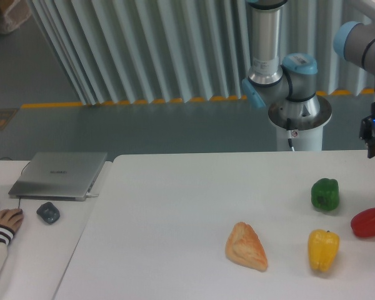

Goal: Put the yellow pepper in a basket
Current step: 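Move the gripper down toward the green pepper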

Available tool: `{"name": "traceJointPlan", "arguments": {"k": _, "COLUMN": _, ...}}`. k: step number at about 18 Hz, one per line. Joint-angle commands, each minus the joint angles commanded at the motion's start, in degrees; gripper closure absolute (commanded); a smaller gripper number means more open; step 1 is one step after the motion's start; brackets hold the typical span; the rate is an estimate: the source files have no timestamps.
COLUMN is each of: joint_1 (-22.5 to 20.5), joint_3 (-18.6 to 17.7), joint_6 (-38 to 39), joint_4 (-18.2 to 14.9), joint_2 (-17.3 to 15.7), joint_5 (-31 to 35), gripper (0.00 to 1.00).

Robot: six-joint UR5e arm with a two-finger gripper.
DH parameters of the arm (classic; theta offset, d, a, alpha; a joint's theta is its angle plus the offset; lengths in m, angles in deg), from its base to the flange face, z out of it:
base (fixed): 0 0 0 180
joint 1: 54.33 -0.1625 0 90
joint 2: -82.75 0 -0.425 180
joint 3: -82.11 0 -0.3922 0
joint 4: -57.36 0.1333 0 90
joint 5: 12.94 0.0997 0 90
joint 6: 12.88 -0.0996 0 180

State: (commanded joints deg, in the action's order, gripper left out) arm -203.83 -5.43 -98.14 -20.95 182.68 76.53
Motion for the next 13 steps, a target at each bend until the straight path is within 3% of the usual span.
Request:
{"name": "traceJointPlan", "arguments": {"k": 10, "joint_1": -0.7, "joint_3": -1.2, "joint_6": -1.1, "joint_4": 1.1, "joint_2": 0.2, "joint_5": -1.9, "gripper": 0.0}}
{"name": "traceJointPlan", "arguments": {"k": 13, "joint_1": -0.8, "joint_3": -3.7, "joint_6": -0.5, "joint_4": 5.4, "joint_2": 0.0, "joint_5": -1.9, "gripper": 0.0}}
